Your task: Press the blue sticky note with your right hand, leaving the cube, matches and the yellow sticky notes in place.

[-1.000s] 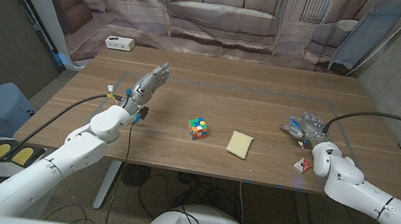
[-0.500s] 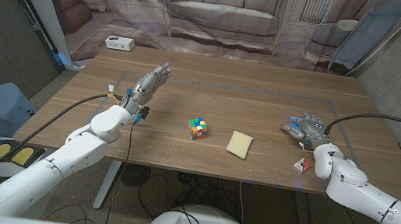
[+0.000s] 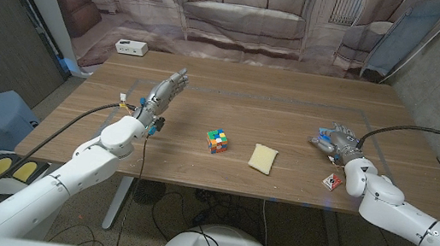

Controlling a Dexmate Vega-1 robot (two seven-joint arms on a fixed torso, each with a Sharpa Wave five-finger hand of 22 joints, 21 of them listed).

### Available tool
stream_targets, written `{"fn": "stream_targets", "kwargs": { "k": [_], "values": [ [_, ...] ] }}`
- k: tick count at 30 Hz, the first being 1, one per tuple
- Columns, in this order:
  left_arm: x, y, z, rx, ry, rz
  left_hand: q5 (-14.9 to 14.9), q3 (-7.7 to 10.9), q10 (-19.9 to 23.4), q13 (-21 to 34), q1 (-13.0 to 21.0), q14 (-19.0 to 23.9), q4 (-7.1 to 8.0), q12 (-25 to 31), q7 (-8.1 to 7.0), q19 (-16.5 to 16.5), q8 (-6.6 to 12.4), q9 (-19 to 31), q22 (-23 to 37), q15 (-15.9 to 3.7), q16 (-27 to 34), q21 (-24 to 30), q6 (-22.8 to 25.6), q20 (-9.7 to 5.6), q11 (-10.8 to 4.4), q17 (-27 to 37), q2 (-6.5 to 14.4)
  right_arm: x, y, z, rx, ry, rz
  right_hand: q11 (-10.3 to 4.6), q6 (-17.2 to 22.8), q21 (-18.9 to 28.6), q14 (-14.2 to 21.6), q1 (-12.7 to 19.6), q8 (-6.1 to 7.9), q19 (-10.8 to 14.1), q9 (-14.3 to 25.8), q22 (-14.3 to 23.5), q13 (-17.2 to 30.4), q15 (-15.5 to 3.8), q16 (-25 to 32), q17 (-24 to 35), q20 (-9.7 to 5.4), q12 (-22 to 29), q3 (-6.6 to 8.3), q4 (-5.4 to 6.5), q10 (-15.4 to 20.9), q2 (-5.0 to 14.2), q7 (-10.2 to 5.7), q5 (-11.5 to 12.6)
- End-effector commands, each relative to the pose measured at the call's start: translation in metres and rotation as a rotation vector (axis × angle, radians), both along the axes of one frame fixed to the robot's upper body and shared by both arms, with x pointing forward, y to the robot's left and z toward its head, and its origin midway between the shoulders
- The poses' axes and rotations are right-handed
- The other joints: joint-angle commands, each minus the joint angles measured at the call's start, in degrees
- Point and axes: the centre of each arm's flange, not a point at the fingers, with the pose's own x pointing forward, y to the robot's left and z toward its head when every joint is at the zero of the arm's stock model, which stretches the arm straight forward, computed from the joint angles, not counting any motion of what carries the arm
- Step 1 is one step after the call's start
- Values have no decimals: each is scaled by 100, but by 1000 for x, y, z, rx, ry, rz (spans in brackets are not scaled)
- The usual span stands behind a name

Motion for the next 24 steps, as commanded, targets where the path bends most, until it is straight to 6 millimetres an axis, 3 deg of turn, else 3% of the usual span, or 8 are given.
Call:
{"fn": "stream_targets", "kwargs": {
  "k": [1,24],
  "values": [
    [1,-2,3,4,-8,-5,-21,14,48,14,2,33,-20,-28,-6,19,7,25,33,1,-5,-1,74,20,10,26,40,-2,-2,-6,9,8,-15,-49,241,46,-1182,-10,96,-1057,25,22,13,35,37,16,22,38,51,-11,-173,-45,-10,14],
    [3,-3,5,6,-9,-12,-22,18,50,15,-1,31,-40,-33,-4,22,5,25,34,5,-7,-11,81,16,-4,26,49,-10,1,-12,10,4,-17,-76,459,45,-1133,-13,133,-1036,22,21,11,32,50,11,19,50,57,-12,-78,-43,-61,16]
  ]
}}
